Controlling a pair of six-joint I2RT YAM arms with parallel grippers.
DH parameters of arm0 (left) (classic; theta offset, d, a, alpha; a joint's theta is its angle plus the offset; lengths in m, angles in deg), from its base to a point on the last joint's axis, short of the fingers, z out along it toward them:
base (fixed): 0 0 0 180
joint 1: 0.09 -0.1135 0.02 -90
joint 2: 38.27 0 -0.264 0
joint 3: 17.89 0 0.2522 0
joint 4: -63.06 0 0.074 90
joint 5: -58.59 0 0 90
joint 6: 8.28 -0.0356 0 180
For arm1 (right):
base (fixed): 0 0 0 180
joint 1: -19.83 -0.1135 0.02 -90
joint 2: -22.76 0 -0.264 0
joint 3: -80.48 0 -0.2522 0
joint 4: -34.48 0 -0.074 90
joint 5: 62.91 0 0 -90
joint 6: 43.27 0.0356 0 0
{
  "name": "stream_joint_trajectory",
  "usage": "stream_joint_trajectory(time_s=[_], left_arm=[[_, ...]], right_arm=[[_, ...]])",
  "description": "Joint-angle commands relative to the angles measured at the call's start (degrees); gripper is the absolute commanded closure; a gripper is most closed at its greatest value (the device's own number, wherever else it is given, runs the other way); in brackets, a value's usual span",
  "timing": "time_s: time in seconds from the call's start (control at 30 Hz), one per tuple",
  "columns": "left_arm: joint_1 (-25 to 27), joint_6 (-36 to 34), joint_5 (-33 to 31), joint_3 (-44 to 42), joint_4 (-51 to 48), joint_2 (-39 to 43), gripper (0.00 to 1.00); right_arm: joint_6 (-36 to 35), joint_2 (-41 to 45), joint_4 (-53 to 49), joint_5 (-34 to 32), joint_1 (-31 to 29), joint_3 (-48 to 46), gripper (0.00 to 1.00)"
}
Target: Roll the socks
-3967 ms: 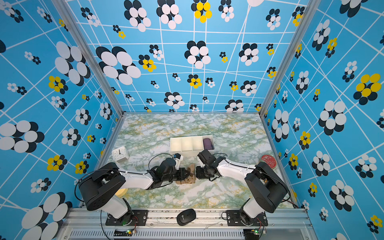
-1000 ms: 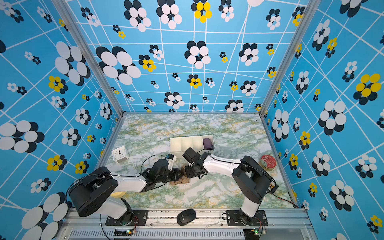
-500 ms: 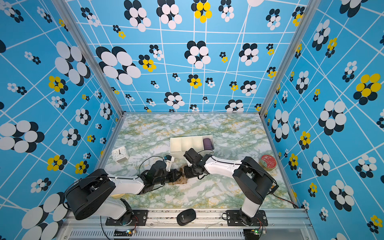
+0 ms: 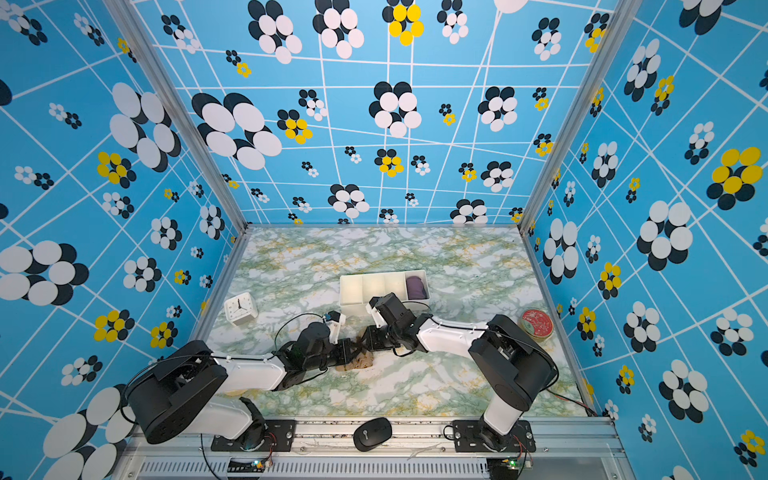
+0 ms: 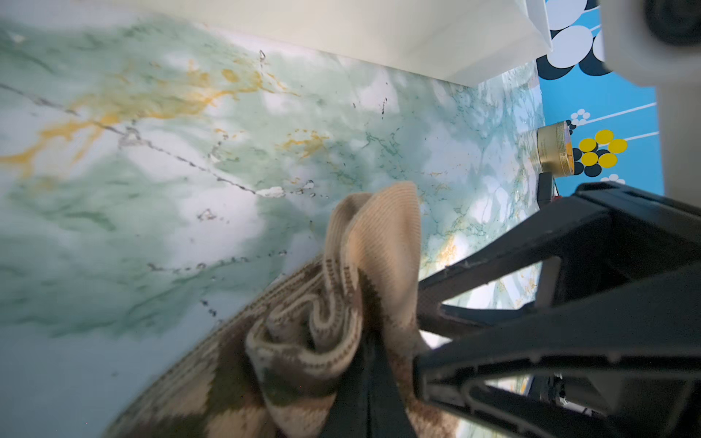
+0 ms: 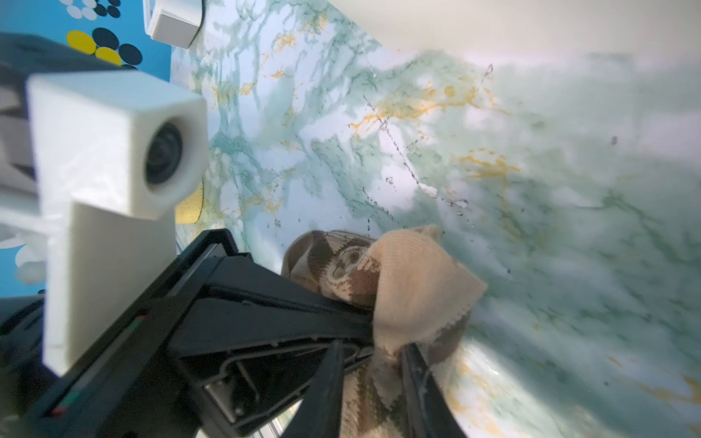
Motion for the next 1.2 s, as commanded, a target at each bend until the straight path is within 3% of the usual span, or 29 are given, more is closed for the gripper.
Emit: stream_joint_trajectory(time_s=[0.0,0.37,0.87,1.17], left_arm=[[-0.3,0.5,0.0,-2.6,-7.3,-2.4,1.0],[-0.8,1.6,0.4,-4.5,-3.0,-4.6,1.0],[-1.2,1.2,0.8,-4.2,-3.5,-4.1,1.0],[-1.5,1.1,1.1,-4.3,-3.0,-4.2,1.0]], right_arm=[[2.0,0.2,5.7,3.4,-0.1,-0.4,0.71],[3.3,5.4,2.6,-1.5,3.1,-5.0,0.71],[4.6,-0.3,2.2,1.2,2.8,-5.2,0.64],[7.5,-2.1,7.3,3.7,2.0,-6.9,0.63]])
